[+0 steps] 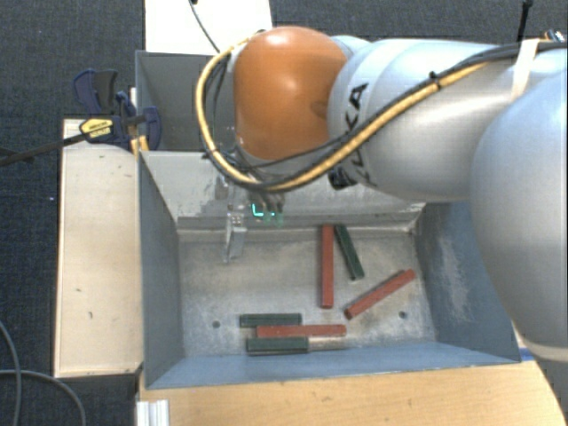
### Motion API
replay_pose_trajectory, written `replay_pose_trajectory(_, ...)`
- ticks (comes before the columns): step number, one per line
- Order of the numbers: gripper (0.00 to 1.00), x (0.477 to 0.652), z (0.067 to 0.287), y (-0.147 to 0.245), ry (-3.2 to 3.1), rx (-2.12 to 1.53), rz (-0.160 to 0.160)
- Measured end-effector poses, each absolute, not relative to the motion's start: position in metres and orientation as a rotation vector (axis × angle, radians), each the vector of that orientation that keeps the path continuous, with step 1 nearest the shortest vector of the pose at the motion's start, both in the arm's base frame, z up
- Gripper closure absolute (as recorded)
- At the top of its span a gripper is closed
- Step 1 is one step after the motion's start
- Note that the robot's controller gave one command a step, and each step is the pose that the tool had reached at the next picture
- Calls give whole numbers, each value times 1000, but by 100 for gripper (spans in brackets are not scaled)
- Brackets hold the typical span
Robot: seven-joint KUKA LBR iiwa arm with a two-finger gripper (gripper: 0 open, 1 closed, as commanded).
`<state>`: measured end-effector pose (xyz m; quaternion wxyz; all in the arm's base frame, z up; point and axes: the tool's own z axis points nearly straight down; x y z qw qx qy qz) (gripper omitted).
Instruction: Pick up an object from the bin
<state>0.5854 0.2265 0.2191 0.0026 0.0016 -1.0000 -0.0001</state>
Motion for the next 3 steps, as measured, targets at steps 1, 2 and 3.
replay_pose_trajectory(1,0,587,224,225,-3145,-3,-3)
replay_pose_trajectory(2,0,539,149,189,-3143,134,-2)
replay_pose_trajectory(3,0,492,153,127,-3126,240,1)
